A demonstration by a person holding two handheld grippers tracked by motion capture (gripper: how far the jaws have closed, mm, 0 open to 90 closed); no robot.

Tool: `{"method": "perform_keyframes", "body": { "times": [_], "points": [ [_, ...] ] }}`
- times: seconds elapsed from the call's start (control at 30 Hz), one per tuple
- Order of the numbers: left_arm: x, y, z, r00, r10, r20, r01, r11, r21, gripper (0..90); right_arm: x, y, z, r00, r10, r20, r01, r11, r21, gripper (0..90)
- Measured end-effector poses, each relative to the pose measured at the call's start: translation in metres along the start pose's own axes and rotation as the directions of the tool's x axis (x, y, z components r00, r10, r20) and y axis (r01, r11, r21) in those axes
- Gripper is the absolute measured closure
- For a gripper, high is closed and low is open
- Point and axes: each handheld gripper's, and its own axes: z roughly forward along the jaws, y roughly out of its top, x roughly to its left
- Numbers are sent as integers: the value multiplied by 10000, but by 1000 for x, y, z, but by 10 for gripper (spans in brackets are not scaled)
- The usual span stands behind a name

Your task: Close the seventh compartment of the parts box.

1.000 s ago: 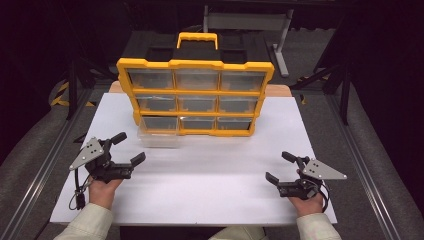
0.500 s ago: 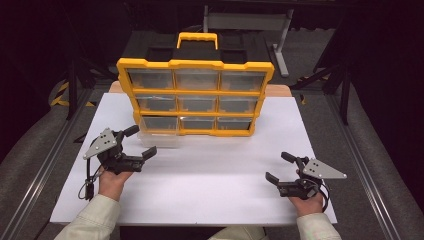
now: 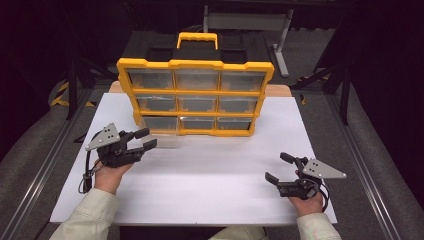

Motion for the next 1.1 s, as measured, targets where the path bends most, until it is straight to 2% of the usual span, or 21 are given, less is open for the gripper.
{"method": "perform_keyframes", "body": {
  "times": [0.17,0.3,0.4,0.47,0.5,0.63,0.93,1.1],
  "points": [
    [2,1,-2,9990,-314,329,301,9988,376,697,0,0,0,10000,-14,-34,14,10000,40,99],
    [5,2,-2,9974,-473,537,425,9952,878,815,0,0,0,10000,26,-43,-26,10000,51,100],
    [7,1,-1,9968,-469,642,389,9919,1208,862,0,0,1,10000,44,-87,-44,10000,76,100],
    [8,0,1,9956,-618,705,507,9873,1504,885,0,0,1,9999,31,-116,-29,9999,115,101],
    [8,0,1,9956,-618,705,507,9873,1504,891,0,0,1,9999,31,-116,-29,9999,115,101],
    [8,-2,3,9944,-742,758,582,9793,1939,893,0,-1,1,9999,34,-126,-33,9999,121,103],
    [10,-9,11,9885,-1268,829,970,9500,2969,894,0,-1,1,9998,91,-179,-89,9999,126,104],
    [13,-13,13,9874,-1359,809,1040,9433,3154,894,-1,-1,2,9996,141,-250,-136,9998,174,105]
  ]
}}
